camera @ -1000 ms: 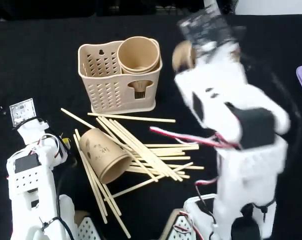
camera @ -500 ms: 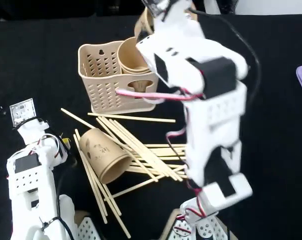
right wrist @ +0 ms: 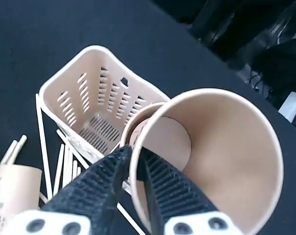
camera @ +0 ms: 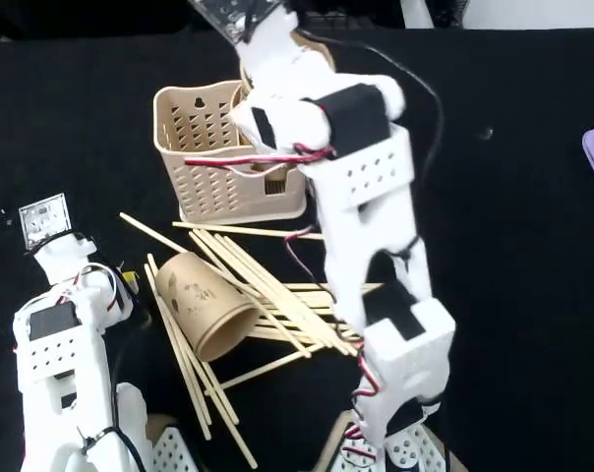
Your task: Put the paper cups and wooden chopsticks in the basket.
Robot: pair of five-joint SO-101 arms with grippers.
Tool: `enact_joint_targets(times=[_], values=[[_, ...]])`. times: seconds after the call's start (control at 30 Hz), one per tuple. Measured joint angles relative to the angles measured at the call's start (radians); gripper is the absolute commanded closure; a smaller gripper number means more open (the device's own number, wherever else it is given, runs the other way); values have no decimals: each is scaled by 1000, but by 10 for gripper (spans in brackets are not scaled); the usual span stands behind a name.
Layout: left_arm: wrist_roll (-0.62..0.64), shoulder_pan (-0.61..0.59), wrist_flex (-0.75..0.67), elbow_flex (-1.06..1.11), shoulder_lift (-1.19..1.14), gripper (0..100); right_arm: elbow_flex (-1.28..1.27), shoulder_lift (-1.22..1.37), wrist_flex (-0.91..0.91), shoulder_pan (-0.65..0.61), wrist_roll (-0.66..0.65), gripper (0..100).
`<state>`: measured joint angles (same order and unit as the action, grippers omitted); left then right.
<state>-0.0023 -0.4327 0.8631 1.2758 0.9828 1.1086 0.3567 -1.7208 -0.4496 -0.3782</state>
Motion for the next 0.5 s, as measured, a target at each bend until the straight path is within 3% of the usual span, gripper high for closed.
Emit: enact_joint_targets(times=[0.2, 0.5], values=[[0, 0, 0, 0, 0, 762, -2, 23, 0, 0, -12, 770], [0, 0, 0, 0, 0, 762, -3, -132, -12, -3, 37, 796]])
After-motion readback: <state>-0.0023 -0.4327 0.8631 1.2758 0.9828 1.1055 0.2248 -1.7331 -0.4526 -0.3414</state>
